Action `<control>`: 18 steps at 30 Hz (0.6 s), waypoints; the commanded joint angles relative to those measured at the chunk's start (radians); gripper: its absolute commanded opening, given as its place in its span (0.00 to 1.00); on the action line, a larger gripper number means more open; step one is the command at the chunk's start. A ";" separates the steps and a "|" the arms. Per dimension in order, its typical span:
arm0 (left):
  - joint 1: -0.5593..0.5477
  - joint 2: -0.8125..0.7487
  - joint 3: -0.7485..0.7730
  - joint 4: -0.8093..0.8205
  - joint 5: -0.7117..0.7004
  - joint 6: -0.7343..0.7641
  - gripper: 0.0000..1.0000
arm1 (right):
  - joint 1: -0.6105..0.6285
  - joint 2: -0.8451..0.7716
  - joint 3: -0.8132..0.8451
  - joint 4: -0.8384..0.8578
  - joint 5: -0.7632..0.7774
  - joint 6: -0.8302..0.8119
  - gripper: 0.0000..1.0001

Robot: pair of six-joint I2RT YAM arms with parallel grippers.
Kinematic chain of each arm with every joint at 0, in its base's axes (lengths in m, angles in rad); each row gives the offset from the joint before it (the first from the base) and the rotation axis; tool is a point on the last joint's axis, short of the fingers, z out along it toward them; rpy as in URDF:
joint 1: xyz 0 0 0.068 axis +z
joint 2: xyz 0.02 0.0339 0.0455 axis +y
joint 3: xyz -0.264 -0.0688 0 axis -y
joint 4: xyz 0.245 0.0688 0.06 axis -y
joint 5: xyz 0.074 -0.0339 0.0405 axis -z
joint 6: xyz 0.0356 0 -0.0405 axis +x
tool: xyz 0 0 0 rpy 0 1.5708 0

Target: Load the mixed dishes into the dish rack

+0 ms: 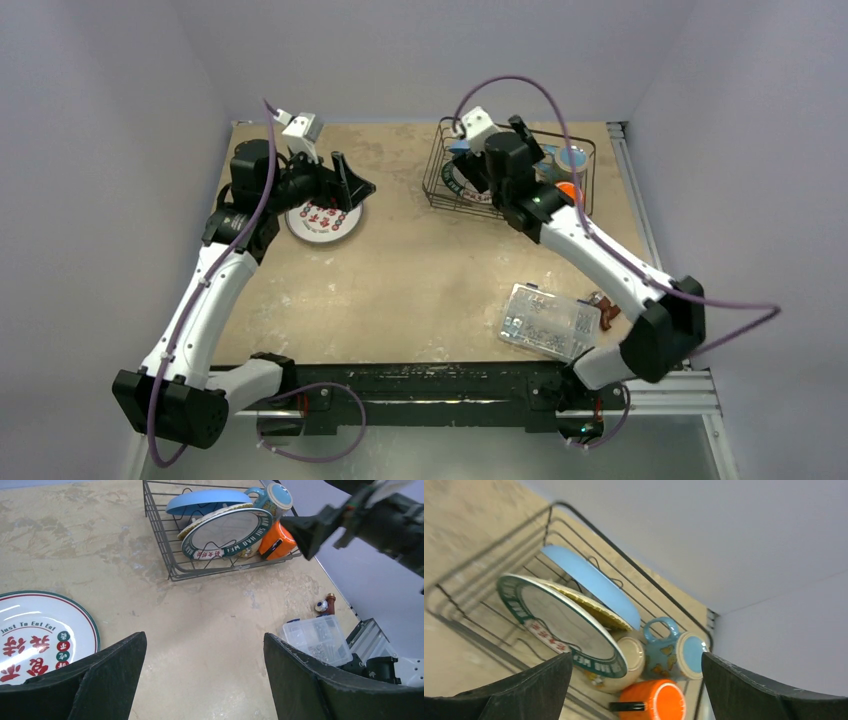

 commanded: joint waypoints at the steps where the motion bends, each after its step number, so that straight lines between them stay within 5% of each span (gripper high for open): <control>1: 0.009 0.009 0.041 0.024 0.027 -0.018 0.86 | 0.000 -0.264 -0.159 0.125 -0.152 0.520 0.99; 5: 0.009 0.028 0.038 0.025 0.021 -0.032 0.87 | -0.004 -0.434 -0.395 0.125 -0.333 0.971 0.99; 9: 0.010 0.048 0.028 -0.013 -0.139 -0.095 0.99 | -0.004 -0.555 -0.613 0.266 -0.598 1.006 0.99; 13: 0.023 0.080 -0.005 -0.060 -0.453 -0.228 1.00 | -0.004 -0.647 -0.752 0.323 -0.624 1.121 0.99; 18: 0.135 0.162 -0.072 -0.092 -0.487 -0.539 1.00 | -0.004 -0.720 -0.831 0.356 -0.606 1.169 0.99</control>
